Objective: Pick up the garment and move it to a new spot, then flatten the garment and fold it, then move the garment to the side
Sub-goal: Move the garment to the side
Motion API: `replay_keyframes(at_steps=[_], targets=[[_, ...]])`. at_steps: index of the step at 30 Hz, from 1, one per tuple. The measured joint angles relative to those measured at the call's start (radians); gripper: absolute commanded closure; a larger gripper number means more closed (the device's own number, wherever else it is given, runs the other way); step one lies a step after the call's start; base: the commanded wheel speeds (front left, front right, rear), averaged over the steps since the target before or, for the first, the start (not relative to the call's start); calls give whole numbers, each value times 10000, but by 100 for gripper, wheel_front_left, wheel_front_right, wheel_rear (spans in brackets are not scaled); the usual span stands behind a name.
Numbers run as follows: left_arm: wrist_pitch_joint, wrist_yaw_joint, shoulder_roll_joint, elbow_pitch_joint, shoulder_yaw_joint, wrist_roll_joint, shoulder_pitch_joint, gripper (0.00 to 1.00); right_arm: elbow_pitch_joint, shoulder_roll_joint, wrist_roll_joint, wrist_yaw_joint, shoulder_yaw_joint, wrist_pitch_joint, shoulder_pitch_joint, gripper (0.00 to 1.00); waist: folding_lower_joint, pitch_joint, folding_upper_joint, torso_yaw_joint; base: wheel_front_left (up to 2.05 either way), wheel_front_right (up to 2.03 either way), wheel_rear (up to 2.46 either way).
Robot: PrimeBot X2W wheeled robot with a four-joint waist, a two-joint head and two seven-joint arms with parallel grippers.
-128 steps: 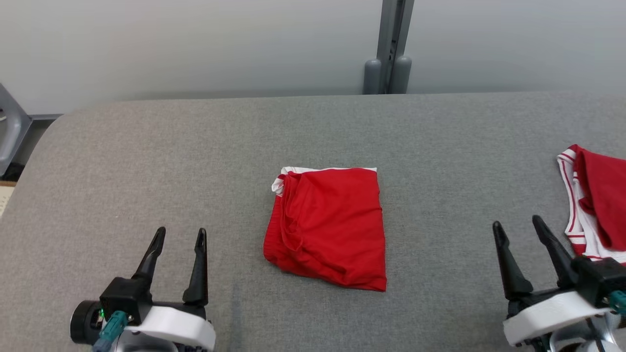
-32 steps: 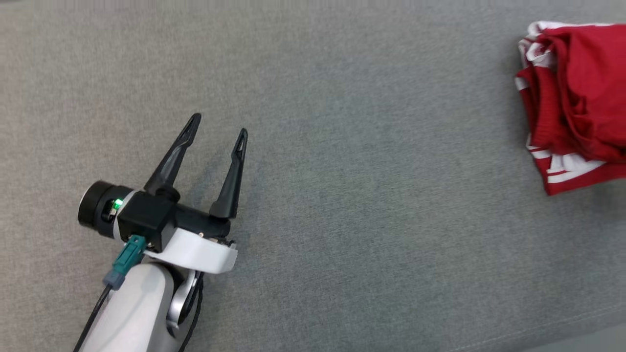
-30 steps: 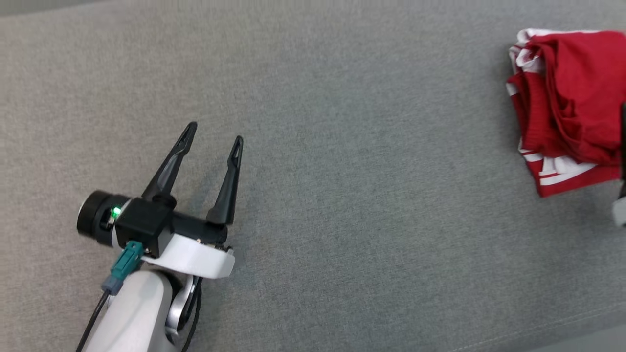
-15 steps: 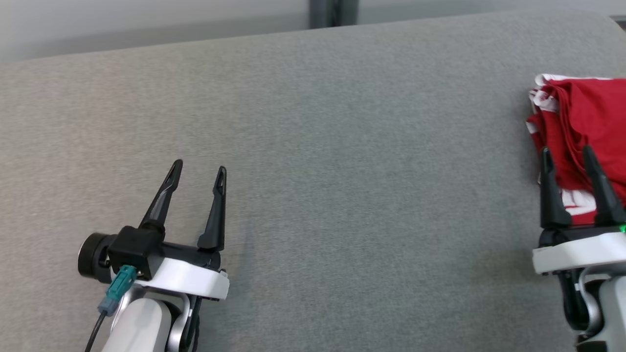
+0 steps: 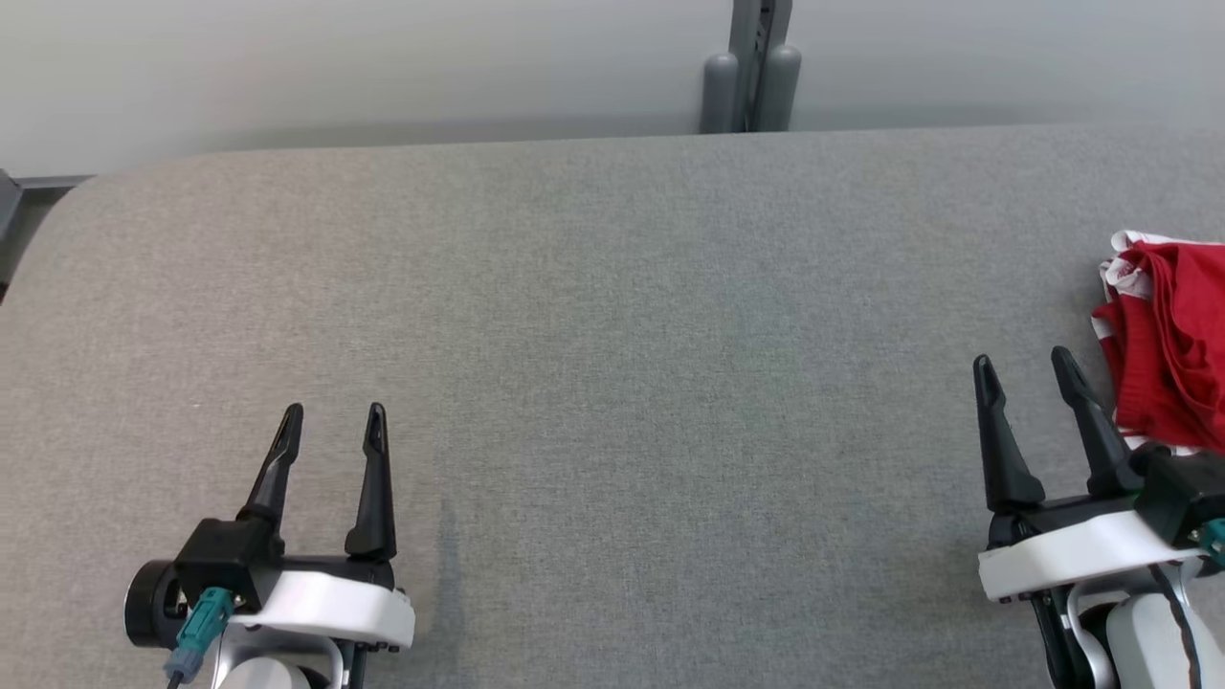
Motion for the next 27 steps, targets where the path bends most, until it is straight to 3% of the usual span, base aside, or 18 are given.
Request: replay_keyframes(at_steps=[17, 27], targets=[[-13, -278, 25, 483, -132, -144, 938, 0, -242, 236, -495, 0, -234, 502, 1579, 0, 0, -1485, 0, 160, 0, 0, 0], [2, -276, 119, 554, -134, -244, 1026, 0, -857, 324, -658, 0, -341, 851, 1926, 0, 0, -1604, 0, 167, 0, 0, 0]])
